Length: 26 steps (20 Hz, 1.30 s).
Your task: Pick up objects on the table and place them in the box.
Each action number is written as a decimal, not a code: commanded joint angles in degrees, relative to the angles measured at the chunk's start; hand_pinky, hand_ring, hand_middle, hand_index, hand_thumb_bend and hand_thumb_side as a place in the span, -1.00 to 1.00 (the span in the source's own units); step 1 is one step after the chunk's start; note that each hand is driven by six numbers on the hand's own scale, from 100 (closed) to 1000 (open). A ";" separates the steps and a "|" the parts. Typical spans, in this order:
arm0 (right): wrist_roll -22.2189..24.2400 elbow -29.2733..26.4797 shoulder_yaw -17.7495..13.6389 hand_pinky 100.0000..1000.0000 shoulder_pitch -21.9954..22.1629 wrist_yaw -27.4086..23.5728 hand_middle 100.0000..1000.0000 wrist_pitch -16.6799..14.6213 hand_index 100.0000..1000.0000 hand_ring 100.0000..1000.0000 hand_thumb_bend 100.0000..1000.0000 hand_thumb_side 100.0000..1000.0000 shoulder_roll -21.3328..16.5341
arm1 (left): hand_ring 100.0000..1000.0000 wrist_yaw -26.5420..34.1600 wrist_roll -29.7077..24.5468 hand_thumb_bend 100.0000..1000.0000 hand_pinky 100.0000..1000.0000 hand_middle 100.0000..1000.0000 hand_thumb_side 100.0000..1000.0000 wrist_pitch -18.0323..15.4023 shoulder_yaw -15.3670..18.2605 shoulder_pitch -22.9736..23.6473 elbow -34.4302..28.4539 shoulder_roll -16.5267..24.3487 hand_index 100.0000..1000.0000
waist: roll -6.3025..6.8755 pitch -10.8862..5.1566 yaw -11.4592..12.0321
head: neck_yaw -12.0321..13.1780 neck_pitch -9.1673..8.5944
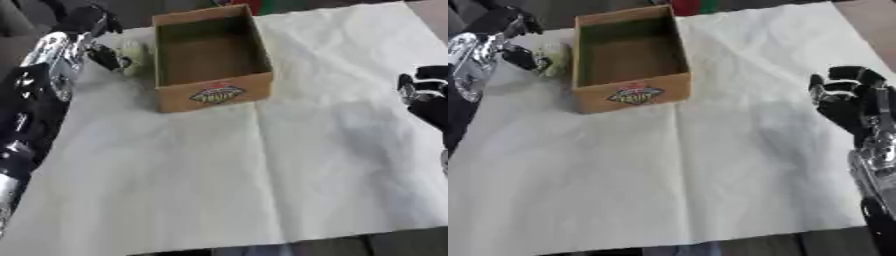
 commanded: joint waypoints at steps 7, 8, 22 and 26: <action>0.13 -0.53 -0.30 0.06 -0.83 0.41 0.11 -0.17 0.17 0.16 -0.57 -1.00 -1.03 | 0.45 -1.55 4.43 0.19 0.50 0.36 -0.73 3.19 0.83 -0.29 -0.14 0.19 0.43 | -0.44 -0.50 -0.31 | -0.06 0.31; 0.15 -0.54 -0.29 0.06 -0.87 0.40 0.11 -0.18 0.17 0.16 -0.57 -1.00 -1.01 | 0.46 -1.70 4.82 0.19 0.52 0.37 -0.74 3.43 0.82 -0.19 0.02 0.06 0.43 | -0.46 -0.42 -0.41 | -0.05 0.25; 0.51 -0.56 -0.07 0.06 -1.53 0.39 0.11 -0.17 0.17 0.16 -0.56 -1.00 -0.79 | 0.49 -1.44 6.92 0.00 0.52 0.41 -0.94 5.39 1.30 1.01 2.17 -1.37 0.45 | -0.56 0.66 -1.38 | 0.46 -0.28; 0.50 -0.56 -0.11 0.06 -1.60 0.36 0.11 -0.21 0.17 0.16 -0.56 -1.00 -0.72 | 0.42 0.07 6.52 -0.12 0.45 0.33 -1.00 5.70 1.52 1.34 2.83 -1.53 0.43 | -0.56 0.81 -1.36 | 0.46 -0.39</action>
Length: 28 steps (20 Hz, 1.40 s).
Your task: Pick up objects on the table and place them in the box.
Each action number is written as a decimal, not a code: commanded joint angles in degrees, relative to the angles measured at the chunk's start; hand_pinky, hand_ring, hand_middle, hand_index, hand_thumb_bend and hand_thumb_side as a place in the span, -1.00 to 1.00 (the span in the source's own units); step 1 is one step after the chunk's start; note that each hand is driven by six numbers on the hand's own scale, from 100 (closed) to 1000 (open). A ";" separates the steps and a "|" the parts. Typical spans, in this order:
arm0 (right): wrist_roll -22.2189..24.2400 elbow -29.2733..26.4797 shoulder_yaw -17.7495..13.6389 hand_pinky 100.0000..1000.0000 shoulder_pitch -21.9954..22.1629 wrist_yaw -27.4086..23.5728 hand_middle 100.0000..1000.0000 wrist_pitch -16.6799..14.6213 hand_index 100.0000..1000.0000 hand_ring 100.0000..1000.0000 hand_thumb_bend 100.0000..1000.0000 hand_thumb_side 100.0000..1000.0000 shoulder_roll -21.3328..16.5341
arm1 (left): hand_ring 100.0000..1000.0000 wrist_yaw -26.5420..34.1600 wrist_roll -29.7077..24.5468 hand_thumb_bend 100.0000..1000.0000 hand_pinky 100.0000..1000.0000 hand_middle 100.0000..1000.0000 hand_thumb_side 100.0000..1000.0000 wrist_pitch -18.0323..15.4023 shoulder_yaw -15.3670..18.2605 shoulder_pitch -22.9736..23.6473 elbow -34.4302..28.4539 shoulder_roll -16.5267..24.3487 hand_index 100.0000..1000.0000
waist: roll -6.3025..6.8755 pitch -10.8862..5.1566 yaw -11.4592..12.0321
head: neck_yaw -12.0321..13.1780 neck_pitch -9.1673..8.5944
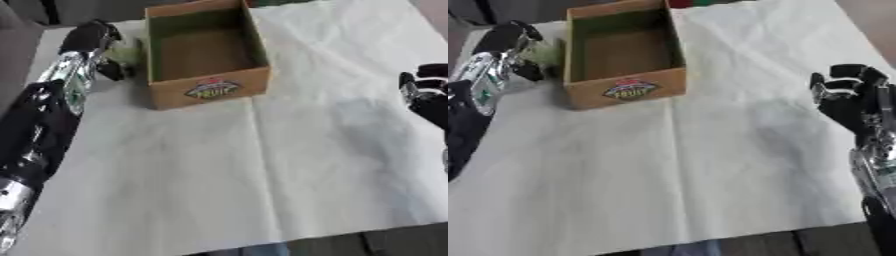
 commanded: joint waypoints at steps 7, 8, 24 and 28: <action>0.13 -0.52 -0.26 0.06 -0.94 0.35 0.11 -0.23 0.17 0.16 -0.56 -1.00 -0.70 | -0.28 1.00 3.17 -1.00 -0.06 -0.49 -1.00 1.78 0.71 -0.25 -0.50 0.67 -0.23 | -0.37 -0.78 0.07 | 0.04 -0.40; 0.13 -0.51 -0.28 0.06 -0.93 0.34 0.11 -0.23 0.17 0.16 -0.56 -1.00 -0.69 | -0.32 1.13 4.51 -1.00 -0.09 -0.54 -1.00 2.17 0.85 -0.23 -0.81 0.67 -0.28 | -0.40 -0.82 0.10 | 0.04 -0.41; 0.05 -0.28 -0.47 0.06 -0.51 0.35 0.10 -0.28 0.17 0.16 -0.56 -1.00 -0.73 | -0.44 10.68 7.11 -0.92 -0.18 -0.73 -1.00 -0.11 -3.76 -2.43 -18.82 3.29 -0.46 | -0.46 -1.81 0.48 | -0.31 -0.13; 0.28 -0.25 -0.27 0.06 -0.65 0.37 0.10 -0.25 0.17 0.16 -0.56 -1.00 -0.61 | -0.40 12.59 3.25 -0.90 -0.10 -0.70 -1.00 -2.65 -7.12 -3.21 -20.34 1.07 -0.43 | -0.43 -1.87 -0.23 | 0.11 -0.03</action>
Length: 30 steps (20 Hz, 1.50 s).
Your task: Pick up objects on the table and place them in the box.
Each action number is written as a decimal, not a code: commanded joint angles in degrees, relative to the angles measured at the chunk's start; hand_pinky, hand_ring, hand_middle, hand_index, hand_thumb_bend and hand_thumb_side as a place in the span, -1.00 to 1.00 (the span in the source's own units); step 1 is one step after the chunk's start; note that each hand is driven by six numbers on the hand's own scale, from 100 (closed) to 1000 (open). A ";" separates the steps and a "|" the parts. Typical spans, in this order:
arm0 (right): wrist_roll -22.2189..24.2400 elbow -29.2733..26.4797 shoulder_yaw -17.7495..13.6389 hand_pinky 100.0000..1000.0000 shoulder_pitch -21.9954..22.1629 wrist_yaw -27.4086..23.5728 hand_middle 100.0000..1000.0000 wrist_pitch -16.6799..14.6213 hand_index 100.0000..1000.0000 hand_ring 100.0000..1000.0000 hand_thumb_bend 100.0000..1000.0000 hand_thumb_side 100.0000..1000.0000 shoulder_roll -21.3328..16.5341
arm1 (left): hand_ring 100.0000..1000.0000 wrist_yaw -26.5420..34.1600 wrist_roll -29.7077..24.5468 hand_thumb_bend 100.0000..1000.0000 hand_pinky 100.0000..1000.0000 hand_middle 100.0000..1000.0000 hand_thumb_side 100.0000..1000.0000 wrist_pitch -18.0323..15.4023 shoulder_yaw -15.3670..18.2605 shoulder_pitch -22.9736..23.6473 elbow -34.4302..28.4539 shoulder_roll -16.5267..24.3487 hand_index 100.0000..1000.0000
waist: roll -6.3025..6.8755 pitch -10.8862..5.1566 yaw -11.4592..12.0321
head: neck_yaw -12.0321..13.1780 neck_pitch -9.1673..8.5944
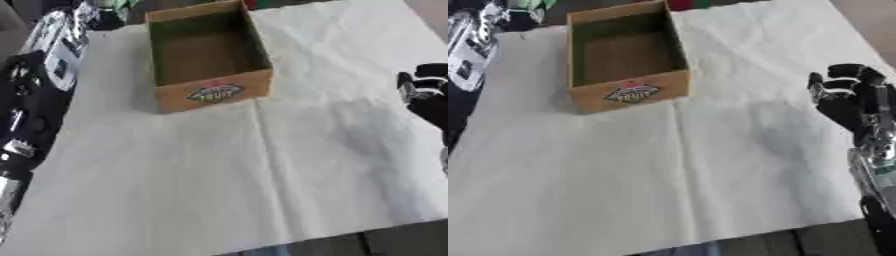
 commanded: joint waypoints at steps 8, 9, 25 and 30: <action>0.52 -0.28 0.02 0.05 -1.12 0.41 0.10 -0.10 0.17 0.16 -0.56 -1.00 -0.38 | -0.34 -6.19 -7.71 -0.84 -0.02 -0.61 -1.00 -4.57 -4.22 -1.53 2.16 -5.03 -0.36 | -0.36 -1.14 -1.54 | 0.90 -0.20; 0.51 -0.28 0.00 0.05 -1.14 0.40 0.10 -0.11 0.17 0.16 -0.56 -1.00 -0.37 | -0.32 -6.71 -8.51 -0.82 0.00 -0.58 -1.00 -4.71 -4.21 -1.34 2.83 -5.29 -0.33 | -0.37 -1.10 -1.61 | 0.87 -0.23; 0.01 -0.13 -0.61 0.05 -0.65 0.26 0.10 -0.23 0.16 0.16 -0.55 -1.00 -0.13 | 0.59 -3.82 -17.28 1.00 0.70 0.55 0.08 -3.83 -0.60 1.04 -8.15 -3.17 0.65 | -0.97 -1.02 0.13 | -0.05 -0.28; -0.37 -0.13 -1.01 0.05 -0.38 0.17 0.10 -0.29 0.16 0.15 -0.55 -1.00 -0.09 | 0.42 6.47 -6.18 0.86 0.48 0.39 0.13 0.63 2.03 4.80 -20.05 -0.72 0.56 | -1.32 -0.91 1.59 | -0.78 -0.08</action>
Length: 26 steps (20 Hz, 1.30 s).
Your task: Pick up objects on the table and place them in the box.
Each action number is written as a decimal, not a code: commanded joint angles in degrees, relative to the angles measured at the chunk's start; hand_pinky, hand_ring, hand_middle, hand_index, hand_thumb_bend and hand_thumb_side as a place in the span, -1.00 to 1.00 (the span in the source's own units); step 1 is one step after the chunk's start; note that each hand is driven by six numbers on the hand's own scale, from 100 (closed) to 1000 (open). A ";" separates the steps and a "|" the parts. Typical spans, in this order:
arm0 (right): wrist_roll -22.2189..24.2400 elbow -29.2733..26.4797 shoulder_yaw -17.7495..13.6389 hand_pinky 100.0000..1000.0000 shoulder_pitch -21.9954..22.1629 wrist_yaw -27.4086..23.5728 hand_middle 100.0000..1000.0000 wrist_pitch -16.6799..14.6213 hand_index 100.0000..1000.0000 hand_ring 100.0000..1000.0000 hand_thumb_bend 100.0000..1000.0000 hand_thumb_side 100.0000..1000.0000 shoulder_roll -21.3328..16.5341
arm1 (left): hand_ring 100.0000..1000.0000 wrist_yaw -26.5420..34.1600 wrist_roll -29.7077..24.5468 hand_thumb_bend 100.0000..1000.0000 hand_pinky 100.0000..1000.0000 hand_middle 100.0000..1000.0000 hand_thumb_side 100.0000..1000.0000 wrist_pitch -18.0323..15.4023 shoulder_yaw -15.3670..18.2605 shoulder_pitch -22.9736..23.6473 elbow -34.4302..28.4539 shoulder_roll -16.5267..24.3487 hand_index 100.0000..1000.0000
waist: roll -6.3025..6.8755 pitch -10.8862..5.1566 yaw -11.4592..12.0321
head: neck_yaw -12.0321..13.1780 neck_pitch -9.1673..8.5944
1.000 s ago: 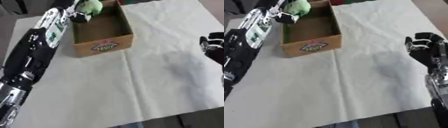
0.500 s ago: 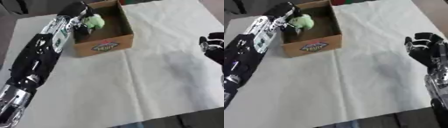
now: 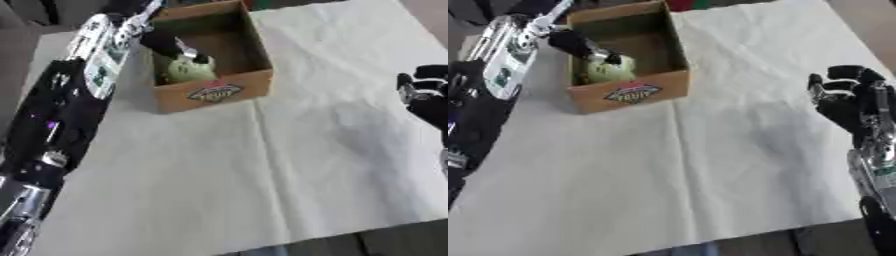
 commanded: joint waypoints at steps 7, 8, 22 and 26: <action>-0.75 -0.53 -1.22 0.05 -0.47 0.07 0.10 -0.27 0.16 0.15 -0.55 -1.00 -0.48 | 0.17 32.27 21.33 0.40 0.25 0.14 -0.19 6.97 6.06 11.29 -20.03 3.63 0.44 | -0.85 -0.43 2.38 | -1.04 -0.11; -0.81 -0.52 -1.27 0.05 -0.45 0.07 0.10 -0.28 0.16 0.15 -0.54 -1.00 -0.51 | 0.16 35.19 22.70 0.38 0.24 0.14 -0.20 7.11 6.48 12.92 -21.53 3.77 0.44 | -0.87 -0.35 2.67 | -0.99 -0.15; -1.01 -0.63 -1.52 0.05 -0.67 -0.07 0.10 -0.47 0.16 0.15 -0.54 -1.00 -0.25 | 0.08 49.89 32.56 0.19 0.17 0.06 -0.46 7.26 10.11 26.95 -29.32 3.39 0.39 | -1.11 0.33 4.43 | 0.06 -0.83; -0.97 -0.65 -1.49 0.05 -0.83 -0.09 0.10 -0.49 0.16 0.15 -0.54 -1.00 -0.22 | 0.07 51.33 33.36 0.17 0.16 0.05 -0.49 6.98 10.25 28.85 -29.74 2.60 0.39 | -1.07 0.44 4.62 | 0.40 -1.02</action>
